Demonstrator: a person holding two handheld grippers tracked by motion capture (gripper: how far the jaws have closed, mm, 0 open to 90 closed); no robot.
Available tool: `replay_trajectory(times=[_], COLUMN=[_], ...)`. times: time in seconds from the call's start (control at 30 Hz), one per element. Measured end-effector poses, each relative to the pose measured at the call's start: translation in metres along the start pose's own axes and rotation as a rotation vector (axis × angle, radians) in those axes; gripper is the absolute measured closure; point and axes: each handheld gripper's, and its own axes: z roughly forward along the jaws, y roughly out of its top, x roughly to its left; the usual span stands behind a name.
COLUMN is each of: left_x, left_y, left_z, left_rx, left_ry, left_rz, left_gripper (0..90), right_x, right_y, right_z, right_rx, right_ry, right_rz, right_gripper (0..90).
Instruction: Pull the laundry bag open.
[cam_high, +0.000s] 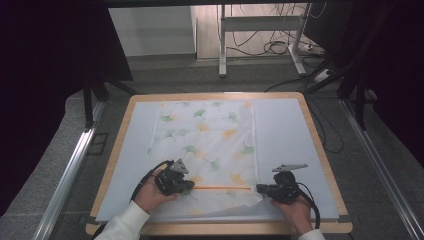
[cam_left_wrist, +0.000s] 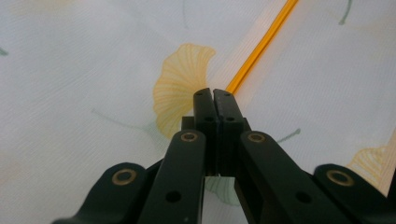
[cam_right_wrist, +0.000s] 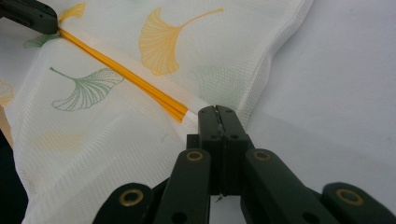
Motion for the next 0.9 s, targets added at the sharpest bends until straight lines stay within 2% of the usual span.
replay_trajectory(times=[0.9], left_x=[0.009], left_y=[-0.011], left_z=[-0.009], left_rx=[-0.007], left_ry=[0.014], left_rz=[-0.036], left_gripper=[90.0], right_x=[0.0], right_y=[0.001], right_z=[0.0], right_rx=[0.004], right_ry=[0.003], right_rz=[-0.002], right_gripper=[89.7])
